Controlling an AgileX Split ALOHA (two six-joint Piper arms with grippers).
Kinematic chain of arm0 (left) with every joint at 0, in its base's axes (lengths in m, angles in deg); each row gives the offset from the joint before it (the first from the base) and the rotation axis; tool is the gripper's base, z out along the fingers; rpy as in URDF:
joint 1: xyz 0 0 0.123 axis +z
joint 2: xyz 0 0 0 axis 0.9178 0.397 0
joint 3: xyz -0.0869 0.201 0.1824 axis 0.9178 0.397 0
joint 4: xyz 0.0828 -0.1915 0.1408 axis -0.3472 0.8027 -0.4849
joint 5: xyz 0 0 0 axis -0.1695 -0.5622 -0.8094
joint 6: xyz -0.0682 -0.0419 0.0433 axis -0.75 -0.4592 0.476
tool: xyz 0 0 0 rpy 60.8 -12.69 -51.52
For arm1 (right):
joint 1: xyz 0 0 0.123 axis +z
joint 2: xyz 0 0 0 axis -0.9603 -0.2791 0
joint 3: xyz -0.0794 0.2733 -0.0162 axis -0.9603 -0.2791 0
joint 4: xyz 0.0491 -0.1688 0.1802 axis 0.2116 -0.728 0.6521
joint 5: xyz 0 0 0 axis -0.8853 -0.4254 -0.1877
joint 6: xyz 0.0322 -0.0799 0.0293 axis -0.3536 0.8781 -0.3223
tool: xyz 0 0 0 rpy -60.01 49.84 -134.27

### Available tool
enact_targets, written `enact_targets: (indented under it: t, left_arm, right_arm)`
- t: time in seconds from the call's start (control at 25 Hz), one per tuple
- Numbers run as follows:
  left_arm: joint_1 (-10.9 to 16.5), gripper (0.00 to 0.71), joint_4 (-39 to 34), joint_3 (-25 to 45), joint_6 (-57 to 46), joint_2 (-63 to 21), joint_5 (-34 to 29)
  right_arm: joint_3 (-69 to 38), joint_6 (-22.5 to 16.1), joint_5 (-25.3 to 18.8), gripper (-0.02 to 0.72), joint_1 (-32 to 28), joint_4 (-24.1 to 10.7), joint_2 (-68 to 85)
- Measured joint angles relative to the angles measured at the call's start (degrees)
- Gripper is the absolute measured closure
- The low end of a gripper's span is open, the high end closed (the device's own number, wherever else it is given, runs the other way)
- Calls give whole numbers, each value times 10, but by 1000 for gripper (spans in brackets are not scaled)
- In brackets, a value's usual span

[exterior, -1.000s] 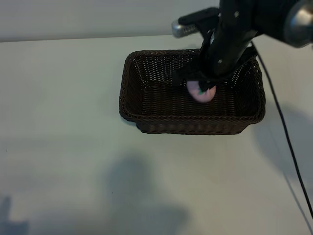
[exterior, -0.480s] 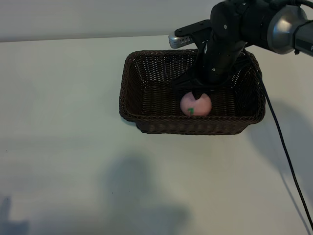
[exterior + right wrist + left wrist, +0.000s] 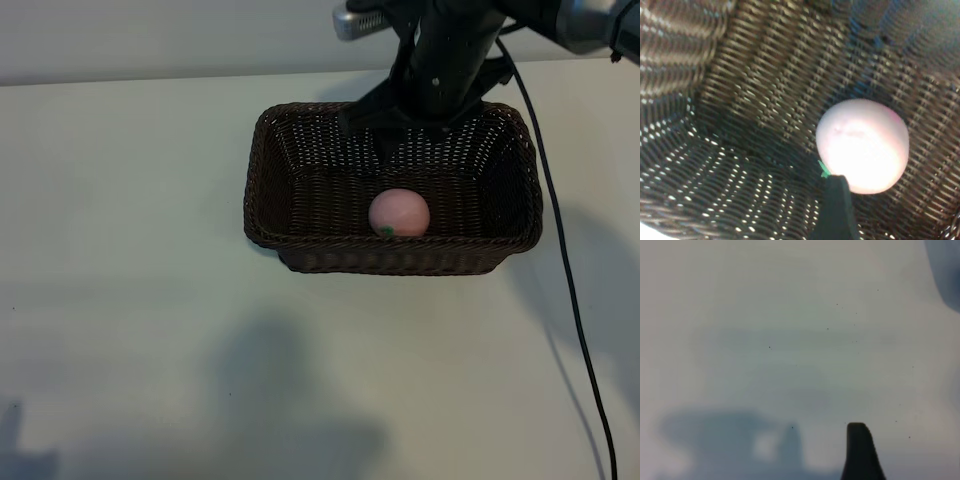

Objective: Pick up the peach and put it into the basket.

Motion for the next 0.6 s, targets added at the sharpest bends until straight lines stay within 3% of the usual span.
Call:
enact_targets:
  t: [0.2,0.6]
  left_arm:
    - [0,239,0,0,0,0,0]
    - [0,239,0,0,0,0,0]
  right_arm:
    - [26,-4,-33,161,-39,-27,0]
    - [39,46,-50,163,-278,-49,0]
